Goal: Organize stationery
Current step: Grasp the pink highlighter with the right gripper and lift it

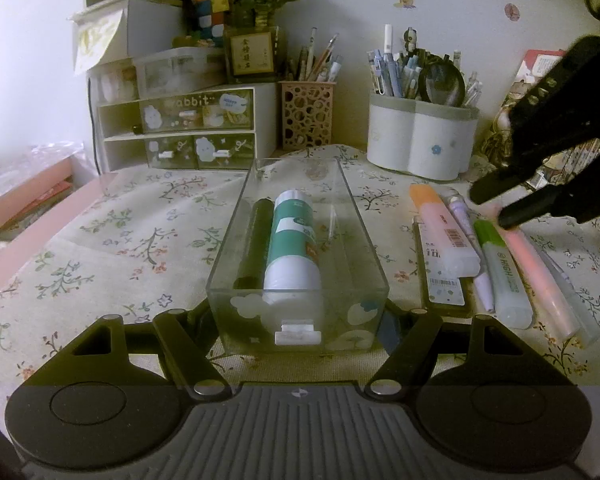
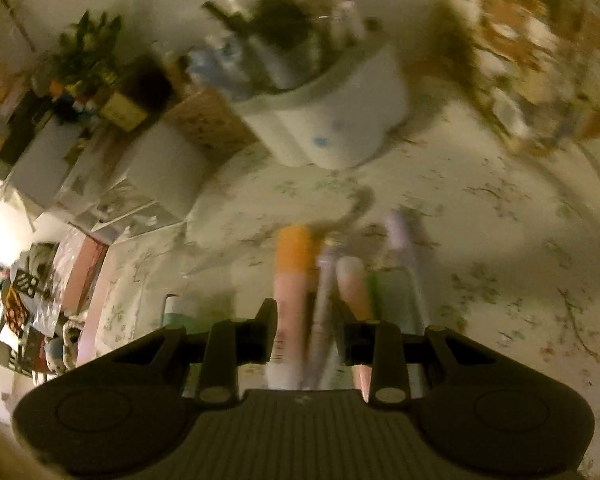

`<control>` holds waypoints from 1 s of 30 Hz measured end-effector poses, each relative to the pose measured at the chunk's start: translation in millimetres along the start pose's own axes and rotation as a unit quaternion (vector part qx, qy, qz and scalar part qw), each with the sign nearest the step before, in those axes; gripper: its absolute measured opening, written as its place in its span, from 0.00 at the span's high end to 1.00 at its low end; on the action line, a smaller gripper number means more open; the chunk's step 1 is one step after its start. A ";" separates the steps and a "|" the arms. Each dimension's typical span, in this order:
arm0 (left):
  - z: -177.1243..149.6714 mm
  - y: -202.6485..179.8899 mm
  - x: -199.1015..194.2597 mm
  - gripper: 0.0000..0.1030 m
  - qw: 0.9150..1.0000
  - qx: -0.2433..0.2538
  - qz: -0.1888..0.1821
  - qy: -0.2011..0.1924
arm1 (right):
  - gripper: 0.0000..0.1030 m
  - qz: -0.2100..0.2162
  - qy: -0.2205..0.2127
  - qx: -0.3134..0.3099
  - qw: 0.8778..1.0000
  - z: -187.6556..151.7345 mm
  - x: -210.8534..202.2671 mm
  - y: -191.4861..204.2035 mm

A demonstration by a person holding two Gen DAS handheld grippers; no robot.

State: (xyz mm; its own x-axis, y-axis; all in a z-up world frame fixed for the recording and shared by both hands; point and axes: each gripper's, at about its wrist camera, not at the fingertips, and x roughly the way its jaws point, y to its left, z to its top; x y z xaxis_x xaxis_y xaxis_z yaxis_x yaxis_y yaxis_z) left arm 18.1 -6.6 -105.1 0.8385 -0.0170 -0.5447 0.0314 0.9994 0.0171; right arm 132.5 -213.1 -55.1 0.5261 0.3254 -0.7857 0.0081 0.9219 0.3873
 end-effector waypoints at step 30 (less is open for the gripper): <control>0.3 -0.3 -0.4 0.29 1.000 0.001 -0.002 0.000 | 0.92 -0.046 -0.030 -0.054 0.997 -27.3 -13.5 -23.3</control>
State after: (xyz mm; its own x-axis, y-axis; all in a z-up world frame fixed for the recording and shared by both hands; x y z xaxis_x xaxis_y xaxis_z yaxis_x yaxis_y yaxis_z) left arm 17.9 -6.9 -104.6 0.8384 -0.0219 -0.5446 0.0365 0.9992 0.0160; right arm 102.0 -233.2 -66.7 0.5770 0.2285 -0.7841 -0.0309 0.9655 0.2586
